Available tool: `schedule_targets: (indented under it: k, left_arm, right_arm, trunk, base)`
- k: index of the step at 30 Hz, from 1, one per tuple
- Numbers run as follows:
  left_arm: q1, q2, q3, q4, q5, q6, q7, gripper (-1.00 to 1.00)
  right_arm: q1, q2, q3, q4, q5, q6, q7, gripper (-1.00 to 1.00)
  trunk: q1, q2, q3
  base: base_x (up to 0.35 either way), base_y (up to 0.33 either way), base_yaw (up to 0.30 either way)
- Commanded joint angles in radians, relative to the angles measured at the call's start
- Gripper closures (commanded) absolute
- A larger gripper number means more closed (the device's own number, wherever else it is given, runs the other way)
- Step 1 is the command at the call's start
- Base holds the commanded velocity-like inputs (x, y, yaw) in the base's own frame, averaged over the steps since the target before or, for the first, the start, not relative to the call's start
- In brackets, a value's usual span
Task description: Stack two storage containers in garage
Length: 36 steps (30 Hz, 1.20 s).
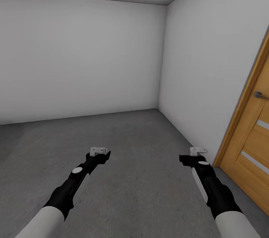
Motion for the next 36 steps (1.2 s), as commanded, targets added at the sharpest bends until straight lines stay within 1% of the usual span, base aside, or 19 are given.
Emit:
schedule_targets:
  k: [1,3,5,9,13,18,19,21,24,26,29,32,34,36]
  left_arm:
    - [0.000,0.001,-0.003,-0.004,0.011,0.006,0.000,-1.00]
    - [0.000,0.001,-0.003,-0.007,0.011,0.006,-0.001,-1.00]
    - [-0.001,0.002,-0.004,-0.011,0.011,0.006,-0.001,-1.00]
    - [0.000,0.002,-0.006,-0.009,0.010,0.007,-0.002,-1.00]
    - [-0.001,0.002,-0.004,-0.004,0.009,0.008,-0.002,-1.00]
    - [-0.001,0.002,0.003,0.000,0.014,0.007,-0.001,-1.00]
    - [-0.002,0.003,0.004,0.001,0.016,0.006,-0.002,-1.00]
    - [-0.002,0.004,0.004,0.002,0.017,0.007,-0.005,-1.00]
    - [-0.002,0.005,0.001,-0.007,0.016,0.008,-0.003,-1.00]
    - [-0.001,0.005,0.000,-0.016,0.015,0.007,-0.002,-1.00]
    - [-0.001,0.005,0.000,-0.033,0.014,0.005,-0.001,-1.00]
    - [-0.001,0.003,-0.001,-0.047,0.012,0.005,0.000,-1.00]
    - [-0.001,0.002,-0.002,-0.047,0.011,0.006,0.001,-1.00]
    - [-0.001,0.001,-0.003,-0.043,0.009,0.008,0.002,-1.00]
  right_arm:
    - [-0.001,0.000,0.000,-0.001,0.000,0.004,-0.003,-1.00]
    - [-0.001,0.000,-0.001,-0.002,0.000,-0.012,-0.004,-1.00]
    - [-0.001,-0.002,-0.003,-0.002,0.001,-0.057,-0.005,-1.00]
    - [-0.001,-0.005,-0.009,0.003,0.000,-0.105,-0.013,-1.00]
    - [-0.002,-0.006,-0.020,0.007,-0.001,-0.118,-0.030,-1.00]
    - [-0.002,-0.003,-0.025,0.008,0.000,-0.132,-0.093,-1.00]
    - [-0.002,-0.002,-0.025,0.008,0.001,-0.136,-0.123,-1.00]
    - [-0.002,-0.002,-0.024,0.007,0.000,-0.138,-0.151,-1.00]
    - [-0.002,-0.001,-0.022,0.007,-0.002,-0.145,-0.186,-1.00]
    - [-0.002,-0.001,-0.021,0.006,-0.002,-0.147,-0.195,-1.00]
    - [-0.002,-0.002,-0.022,0.006,-0.003,-0.145,-0.197,-1.00]
    - [-0.002,-0.004,-0.025,0.007,-0.004,-0.142,-0.182,-1.00]
    - [-0.002,-0.005,-0.025,0.008,-0.004,-0.140,-0.161,-1.00]
    - [-0.003,-0.006,-0.025,0.009,-0.004,-0.126,-0.114,-1.00]
  trunk:
    - [0.000,-0.001,-0.002]
    - [0.000,-0.001,-0.003]
    - [0.000,-0.001,-0.004]
    - [0.000,-0.001,-0.004]
    - [0.000,-0.001,-0.005]
    - [0.000,-0.001,-0.005]
    - [0.000,-0.001,-0.005]
    - [0.000,-0.001,-0.005]
    - [0.000,-0.001,-0.005]
    - [0.000,-0.001,-0.005]
    - [0.000,-0.001,-0.005]
    - [0.000,-0.001,-0.005]
    - [0.000,-0.001,-0.005]
    - [0.000,-0.001,-0.005]
  base:
    - [0.000,0.000,0.000]
    - [0.000,0.000,0.000]
    - [0.000,0.000,0.000]
    - [0.000,0.000,0.000]
    - [0.000,0.000,0.000]
    - [0.060,0.000,0.000]
    - [0.192,0.000,0.000]
    - [0.229,0.000,0.000]
    - [0.257,0.000,0.000]
    - [0.189,0.000,0.000]
    - [0.110,0.000,0.000]
    - [0.045,0.000,0.000]
    - [0.025,0.000,0.000]
    - [0.013,0.000,0.000]
